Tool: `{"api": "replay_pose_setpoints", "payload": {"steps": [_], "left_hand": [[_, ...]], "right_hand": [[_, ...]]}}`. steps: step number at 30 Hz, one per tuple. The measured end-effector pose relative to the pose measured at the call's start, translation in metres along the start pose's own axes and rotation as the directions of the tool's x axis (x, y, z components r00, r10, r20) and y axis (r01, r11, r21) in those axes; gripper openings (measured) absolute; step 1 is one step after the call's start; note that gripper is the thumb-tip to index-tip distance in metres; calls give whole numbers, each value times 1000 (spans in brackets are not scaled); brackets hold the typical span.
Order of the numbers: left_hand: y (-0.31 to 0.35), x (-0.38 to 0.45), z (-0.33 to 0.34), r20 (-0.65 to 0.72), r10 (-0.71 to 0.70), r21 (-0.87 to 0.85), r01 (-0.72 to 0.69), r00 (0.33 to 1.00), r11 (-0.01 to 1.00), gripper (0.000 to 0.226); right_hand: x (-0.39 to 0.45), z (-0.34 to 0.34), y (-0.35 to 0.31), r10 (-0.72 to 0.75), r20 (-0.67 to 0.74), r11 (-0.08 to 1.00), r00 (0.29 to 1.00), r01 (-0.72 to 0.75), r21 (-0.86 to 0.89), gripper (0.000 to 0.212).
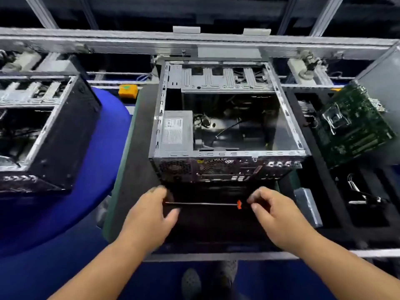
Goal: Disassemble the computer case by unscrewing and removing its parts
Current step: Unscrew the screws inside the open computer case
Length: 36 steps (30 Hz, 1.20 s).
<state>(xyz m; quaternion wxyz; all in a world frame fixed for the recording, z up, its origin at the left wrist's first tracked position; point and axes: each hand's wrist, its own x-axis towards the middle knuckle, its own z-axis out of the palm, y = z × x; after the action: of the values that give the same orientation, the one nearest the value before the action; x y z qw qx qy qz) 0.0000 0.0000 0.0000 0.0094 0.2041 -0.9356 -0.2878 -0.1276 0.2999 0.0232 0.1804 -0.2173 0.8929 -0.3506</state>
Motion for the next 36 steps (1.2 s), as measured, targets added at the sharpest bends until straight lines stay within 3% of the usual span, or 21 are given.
{"api": "replay_pose_setpoints", "payload": {"steps": [3,6,9,11,12,14,18,22,25,30,33,36], "left_hand": [[20,8,8,35,152,61,-154,988,986,33],[40,15,23,120,202,127,-217,972,968,31],[45,24,42,221,182,261,-238,958,936,42],[45,29,50,272,177,353,-269,946,896,39],[45,31,53,289,182,384,-288,940,878,36],[46,34,53,310,179,420,-304,934,855,28],[54,37,47,344,159,462,-314,925,829,28],[62,29,25,316,196,361,-309,928,880,20],[69,20,-5,265,264,182,-318,927,931,7],[100,15,-82,95,373,-66,-368,923,928,10],[127,32,-121,-48,390,-270,-387,920,882,14],[158,60,-148,-121,391,-409,-405,912,818,25]], "right_hand": [[7,0,-4,-59,-6,987,998,57,-147,16],[9,5,-6,-113,7,933,994,109,-342,17],[11,10,0,4,77,846,997,38,-532,15],[15,16,8,112,131,826,985,-18,-563,12],[16,19,13,119,150,819,982,-12,-574,22],[19,23,22,83,152,808,985,22,-588,39],[22,18,22,56,150,827,987,39,-562,35],[17,-6,3,-55,128,859,990,112,-499,18],[13,-44,-29,-156,147,869,977,207,-450,18],[7,-139,-110,-259,121,930,958,281,-236,18],[13,-193,-159,-361,-42,932,932,361,1,17],[34,-233,-203,-405,-314,839,859,485,245,22]]}}
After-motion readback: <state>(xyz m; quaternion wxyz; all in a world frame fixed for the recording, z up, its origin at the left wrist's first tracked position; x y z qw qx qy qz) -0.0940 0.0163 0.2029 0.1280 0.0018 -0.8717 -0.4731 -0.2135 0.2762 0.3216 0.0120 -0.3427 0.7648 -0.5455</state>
